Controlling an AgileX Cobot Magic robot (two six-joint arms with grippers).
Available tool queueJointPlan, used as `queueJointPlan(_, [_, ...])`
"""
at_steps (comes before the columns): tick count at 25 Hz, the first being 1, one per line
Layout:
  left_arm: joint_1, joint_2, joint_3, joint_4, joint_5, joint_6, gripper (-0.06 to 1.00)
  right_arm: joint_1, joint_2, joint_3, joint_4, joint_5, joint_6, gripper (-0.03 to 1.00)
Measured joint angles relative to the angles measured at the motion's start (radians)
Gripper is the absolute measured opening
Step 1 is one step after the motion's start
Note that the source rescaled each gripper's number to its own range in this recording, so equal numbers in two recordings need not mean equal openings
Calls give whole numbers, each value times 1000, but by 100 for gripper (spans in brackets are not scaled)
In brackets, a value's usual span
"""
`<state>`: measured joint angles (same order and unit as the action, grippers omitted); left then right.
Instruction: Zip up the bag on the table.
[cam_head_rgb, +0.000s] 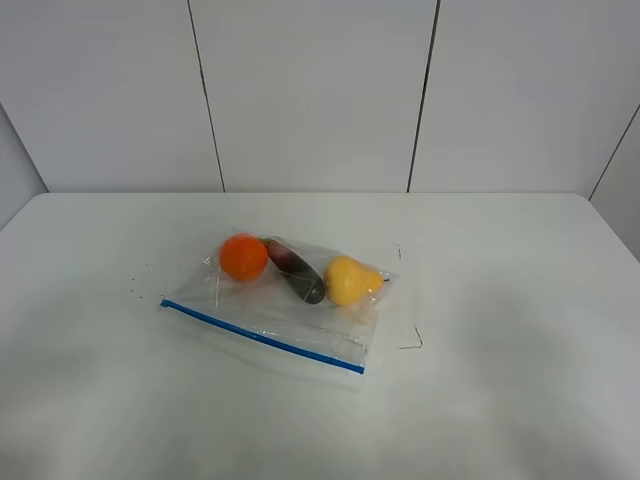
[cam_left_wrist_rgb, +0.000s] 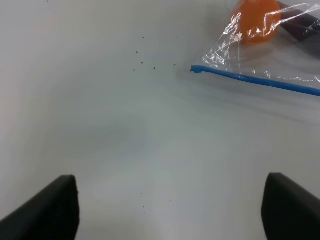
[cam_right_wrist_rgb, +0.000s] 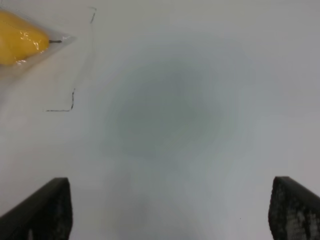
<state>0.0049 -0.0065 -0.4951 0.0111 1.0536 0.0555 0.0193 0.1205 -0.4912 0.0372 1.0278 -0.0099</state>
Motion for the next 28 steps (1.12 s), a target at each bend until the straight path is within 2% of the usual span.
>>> queueJointPlan(7, [0, 0, 0, 0, 0, 0, 94, 0, -6, 0, -1, 0, 0, 94])
queueJointPlan(13, [0, 0, 0, 0, 0, 0, 94, 0, -119, 0, -2, 0, 0, 94])
queueJointPlan(28, [0, 0, 0, 0, 0, 0, 94, 0, -124, 4, -3, 0, 0, 94])
